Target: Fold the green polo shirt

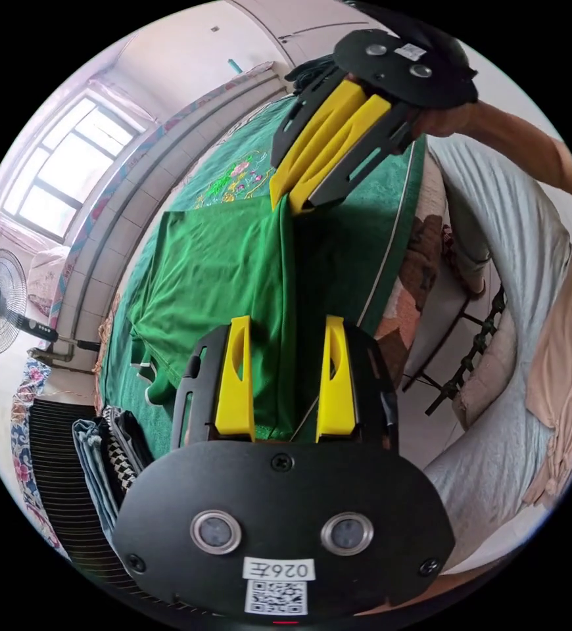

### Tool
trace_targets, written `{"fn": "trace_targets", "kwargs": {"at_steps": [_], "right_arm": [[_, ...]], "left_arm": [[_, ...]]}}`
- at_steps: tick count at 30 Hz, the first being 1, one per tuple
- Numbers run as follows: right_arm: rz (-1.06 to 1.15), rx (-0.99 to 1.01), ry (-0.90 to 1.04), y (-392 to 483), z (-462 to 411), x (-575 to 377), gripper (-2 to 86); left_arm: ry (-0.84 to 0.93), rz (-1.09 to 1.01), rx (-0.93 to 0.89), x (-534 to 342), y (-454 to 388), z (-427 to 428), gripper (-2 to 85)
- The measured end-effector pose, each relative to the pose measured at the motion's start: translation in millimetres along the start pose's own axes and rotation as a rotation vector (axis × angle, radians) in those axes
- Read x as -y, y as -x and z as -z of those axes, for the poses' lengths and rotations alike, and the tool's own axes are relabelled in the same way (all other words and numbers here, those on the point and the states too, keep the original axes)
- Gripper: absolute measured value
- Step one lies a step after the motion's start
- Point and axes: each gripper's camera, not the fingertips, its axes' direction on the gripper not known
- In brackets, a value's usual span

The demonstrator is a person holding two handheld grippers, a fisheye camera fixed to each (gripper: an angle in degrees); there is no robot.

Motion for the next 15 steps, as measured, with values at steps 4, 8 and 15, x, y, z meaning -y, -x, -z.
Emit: {"fn": "trace_targets", "kwargs": {"at_steps": [4, 8, 15], "right_arm": [[-0.038, 0.095, -0.007, -22, -8, -13, -1.2], [-0.112, 0.185, -0.022, -47, -23, -31, -1.2], [-0.130, 0.123, -0.050, -35, -37, -68, 2.1]], "left_arm": [[0.057, 0.094, 0.013, 1, 25, -21, 7.0], [0.050, 0.095, 0.028, -3, 29, -27, 2.0], [0.051, 0.141, -0.010, -6, 38, -43, 0.2]]}}
